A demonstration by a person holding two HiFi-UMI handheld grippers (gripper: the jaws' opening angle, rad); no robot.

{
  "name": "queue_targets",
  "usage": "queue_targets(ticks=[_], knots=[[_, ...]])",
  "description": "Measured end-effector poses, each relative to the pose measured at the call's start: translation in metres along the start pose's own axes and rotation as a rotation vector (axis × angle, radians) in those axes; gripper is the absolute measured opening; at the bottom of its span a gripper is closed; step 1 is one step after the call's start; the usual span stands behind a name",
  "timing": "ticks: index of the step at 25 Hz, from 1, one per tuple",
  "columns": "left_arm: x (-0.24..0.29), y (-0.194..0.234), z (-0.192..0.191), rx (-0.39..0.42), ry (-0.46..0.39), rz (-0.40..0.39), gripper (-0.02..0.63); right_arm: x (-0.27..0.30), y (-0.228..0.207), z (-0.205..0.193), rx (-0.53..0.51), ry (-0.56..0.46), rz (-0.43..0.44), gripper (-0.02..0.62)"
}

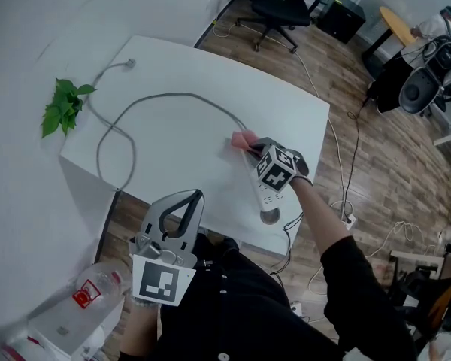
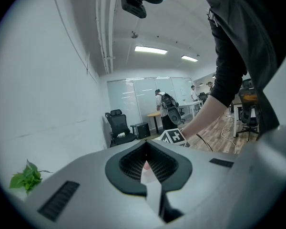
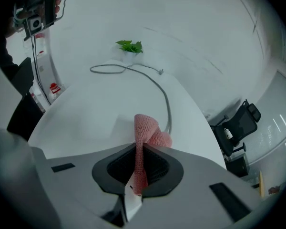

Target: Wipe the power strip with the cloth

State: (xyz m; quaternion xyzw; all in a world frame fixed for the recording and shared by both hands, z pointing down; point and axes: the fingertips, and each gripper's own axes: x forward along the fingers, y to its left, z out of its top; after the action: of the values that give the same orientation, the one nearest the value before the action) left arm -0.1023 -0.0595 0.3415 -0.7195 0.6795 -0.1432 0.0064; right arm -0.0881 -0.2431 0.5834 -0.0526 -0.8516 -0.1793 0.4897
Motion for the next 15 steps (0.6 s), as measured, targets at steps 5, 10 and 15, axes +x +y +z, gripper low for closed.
queue_targets(ticks=[5, 10, 15], knots=[[0.006, -0.003, 0.0, 0.001, -0.008, -0.02, 0.014, -0.001, 0.005, -0.002, 0.028, -0.015, 0.013, 0.051], [0.013, -0.008, 0.001, 0.002, -0.024, -0.054, 0.014, -0.004, 0.015, -0.006, 0.05, -0.027, 0.023, 0.051], [0.022, -0.017, 0.007, 0.013, -0.043, -0.092, 0.014, -0.015, 0.029, -0.016, 0.061, -0.038, 0.035, 0.051]])
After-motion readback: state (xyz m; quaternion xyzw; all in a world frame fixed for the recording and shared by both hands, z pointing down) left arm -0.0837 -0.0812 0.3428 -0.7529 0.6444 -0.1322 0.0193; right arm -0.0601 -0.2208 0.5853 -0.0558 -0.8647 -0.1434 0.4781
